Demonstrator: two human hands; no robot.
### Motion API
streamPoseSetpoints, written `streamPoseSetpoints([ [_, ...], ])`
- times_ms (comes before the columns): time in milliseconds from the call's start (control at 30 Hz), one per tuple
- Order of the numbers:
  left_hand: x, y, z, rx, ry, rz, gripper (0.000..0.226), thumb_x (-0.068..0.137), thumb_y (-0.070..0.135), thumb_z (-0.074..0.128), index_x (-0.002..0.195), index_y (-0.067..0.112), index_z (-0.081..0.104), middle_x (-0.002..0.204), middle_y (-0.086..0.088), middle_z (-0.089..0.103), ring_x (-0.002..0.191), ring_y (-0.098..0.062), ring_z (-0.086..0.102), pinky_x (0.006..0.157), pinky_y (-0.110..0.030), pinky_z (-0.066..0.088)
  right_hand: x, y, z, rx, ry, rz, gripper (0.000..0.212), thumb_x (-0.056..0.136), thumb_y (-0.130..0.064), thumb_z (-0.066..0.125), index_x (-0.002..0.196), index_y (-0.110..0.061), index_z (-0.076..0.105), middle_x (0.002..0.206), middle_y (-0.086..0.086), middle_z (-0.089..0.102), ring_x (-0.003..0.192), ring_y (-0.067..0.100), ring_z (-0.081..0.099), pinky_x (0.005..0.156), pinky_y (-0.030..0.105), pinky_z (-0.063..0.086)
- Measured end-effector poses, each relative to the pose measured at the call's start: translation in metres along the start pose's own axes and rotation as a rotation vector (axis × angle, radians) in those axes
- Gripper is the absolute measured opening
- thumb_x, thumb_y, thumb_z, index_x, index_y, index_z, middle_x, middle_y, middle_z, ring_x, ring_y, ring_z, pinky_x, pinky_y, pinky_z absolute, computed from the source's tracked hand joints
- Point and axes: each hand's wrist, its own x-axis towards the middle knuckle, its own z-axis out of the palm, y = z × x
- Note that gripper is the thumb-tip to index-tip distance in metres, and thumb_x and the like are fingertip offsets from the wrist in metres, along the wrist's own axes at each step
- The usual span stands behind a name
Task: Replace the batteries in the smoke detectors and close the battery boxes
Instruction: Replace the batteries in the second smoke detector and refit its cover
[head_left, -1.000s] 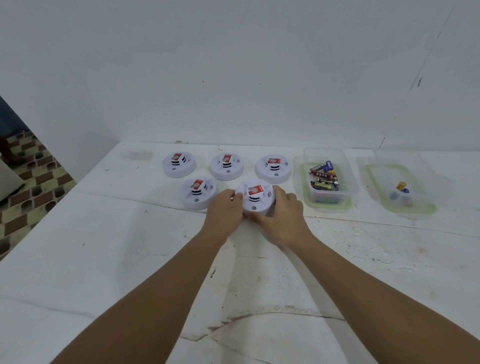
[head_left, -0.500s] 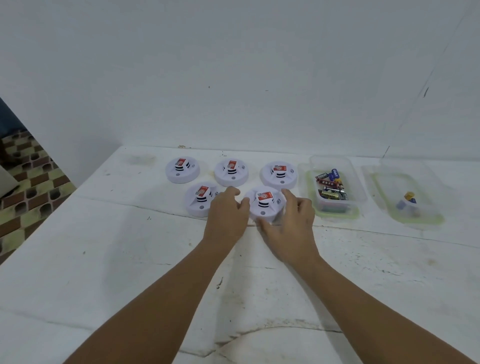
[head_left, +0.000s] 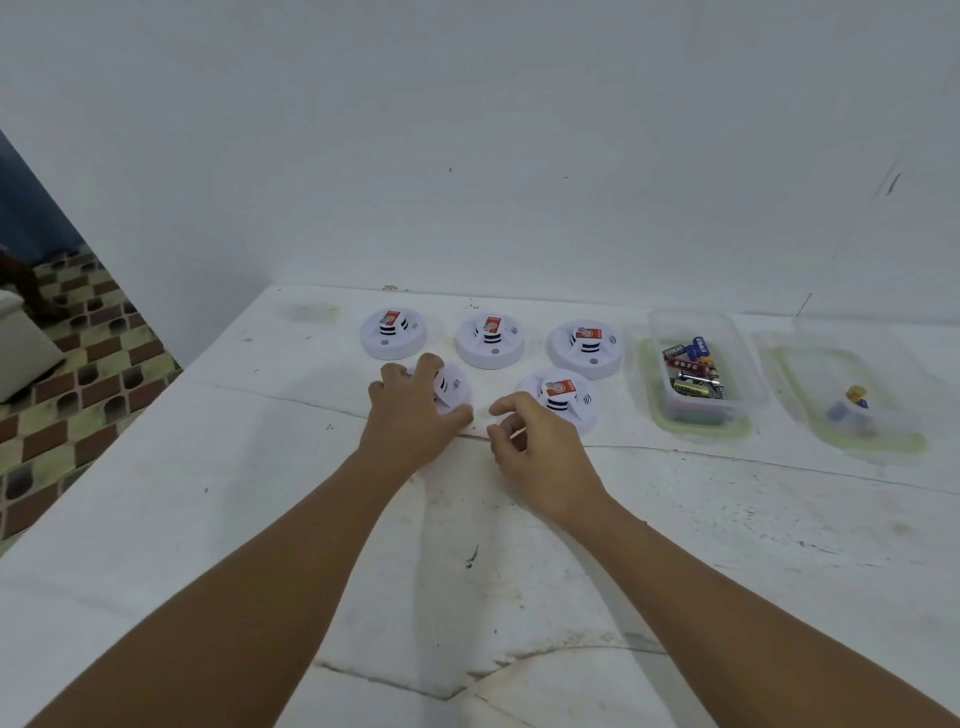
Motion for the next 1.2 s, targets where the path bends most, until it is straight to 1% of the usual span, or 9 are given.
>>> streamPoseSetpoints([
  [100, -0.02, 0.006, -0.012, -0.309, 0.02, -0.027, 0.05, 0.079, 0.053, 0.066, 0.122, 0.037, 0.047, 0.11, -0.004, 0.056, 0.101, -0.021, 0.057, 0.081, -0.036, 0.047, 0.0, -0.007, 0.002, 0.173, 0.037, 0.065, 0.017, 0.102, -0.028, 0.063, 0.119, -0.029, 0.061, 0.098, -0.008, 0.069, 0.08, 0.006, 0.068, 0.07, 0.024, 0.055],
  [200, -0.037, 0.012, -0.023, -0.658, -0.116, -0.11, 0.034, 0.097, 0.044, 0.059, 0.13, 0.037, 0.051, 0.118, -0.001, 0.067, 0.103, -0.015, 0.066, 0.086, -0.035, 0.056, 0.001, -0.017, 0.004, 0.274, 0.057, 0.052, 0.026, 0.1, -0.033, 0.068, 0.125, -0.029, 0.062, 0.11, -0.01, 0.068, 0.089, 0.0, 0.066, 0.077, 0.015, 0.052],
  [300, -0.05, 0.016, -0.03, -1.268, -0.401, -0.257, 0.042, 0.103, 0.039, 0.045, 0.137, 0.021, 0.063, 0.13, -0.011, 0.071, 0.115, -0.026, 0.069, 0.1, -0.047, 0.056, 0.0, -0.025, 0.006, 0.284, 0.072, -0.023, 0.038, 0.093, -0.038, 0.077, 0.128, -0.031, 0.064, 0.117, -0.013, 0.064, 0.096, 0.005, 0.064, 0.085, 0.018, 0.054],
  [400, -0.058, 0.015, -0.032, -1.558, -0.472, -0.35, 0.054, 0.099, 0.042, 0.046, 0.139, 0.01, 0.063, 0.132, -0.017, 0.068, 0.115, -0.03, 0.065, 0.102, -0.048, 0.052, -0.003, -0.027, 0.004, 0.241, 0.1, -0.067, 0.047, 0.084, -0.044, 0.084, 0.127, -0.034, 0.066, 0.114, -0.017, 0.061, 0.096, 0.008, 0.061, 0.089, 0.019, 0.054],
  [667, -0.066, 0.035, -0.017, -1.662, -0.525, -0.288, 0.062, 0.101, 0.054, 0.047, 0.142, 0.008, 0.06, 0.133, -0.018, 0.066, 0.119, -0.032, 0.063, 0.093, -0.044, 0.058, -0.016, -0.021, -0.006, 0.138, 0.15, -0.113, 0.06, 0.075, -0.045, 0.09, 0.127, -0.032, 0.063, 0.111, -0.021, 0.054, 0.099, 0.005, 0.056, 0.08, 0.019, 0.053],
  [833, -0.076, 0.046, -0.002, -1.757, -0.587, -0.31, 0.075, 0.099, 0.067, 0.045, 0.139, 0.006, 0.063, 0.138, -0.019, 0.065, 0.119, -0.03, 0.069, 0.094, -0.041, 0.06, -0.021, -0.013, -0.019, 0.069, 0.118, -0.133, 0.062, 0.07, -0.048, 0.087, 0.123, -0.029, 0.062, 0.111, -0.018, 0.055, 0.104, 0.003, 0.054, 0.083, 0.016, 0.047],
  [1000, -0.086, 0.042, 0.015, -1.759, -0.522, -0.366, 0.066, 0.095, 0.06, 0.052, 0.131, 0.007, 0.069, 0.133, -0.019, 0.068, 0.114, -0.031, 0.071, 0.097, -0.044, 0.059, -0.027, -0.005, -0.025, -0.105, -0.02, -0.235, 0.072, 0.064, -0.062, 0.073, 0.124, -0.027, 0.056, 0.114, -0.01, 0.053, 0.104, 0.003, 0.05, 0.085, 0.02, 0.047],
  [1100, -0.086, 0.039, 0.016, -1.709, -0.505, -0.382, 0.062, 0.097, 0.061, 0.049, 0.118, 0.011, 0.079, 0.129, -0.018, 0.07, 0.114, -0.03, 0.071, 0.098, -0.043, 0.058, -0.028, -0.006, -0.024, -0.17, -0.009, -0.256, 0.075, 0.063, -0.064, 0.069, 0.125, -0.024, 0.054, 0.114, -0.008, 0.052, 0.104, 0.006, 0.048, 0.086, 0.024, 0.049],
  [1200, -0.087, 0.038, 0.016, -1.676, -0.503, -0.401, 0.064, 0.098, 0.064, 0.047, 0.119, 0.012, 0.079, 0.132, -0.017, 0.069, 0.115, -0.029, 0.071, 0.102, -0.043, 0.055, -0.03, -0.006, -0.021, -0.193, 0.034, -0.287, 0.071, 0.066, -0.058, 0.072, 0.123, -0.021, 0.053, 0.114, -0.006, 0.052, 0.106, 0.012, 0.05, 0.087, 0.031, 0.051],
])
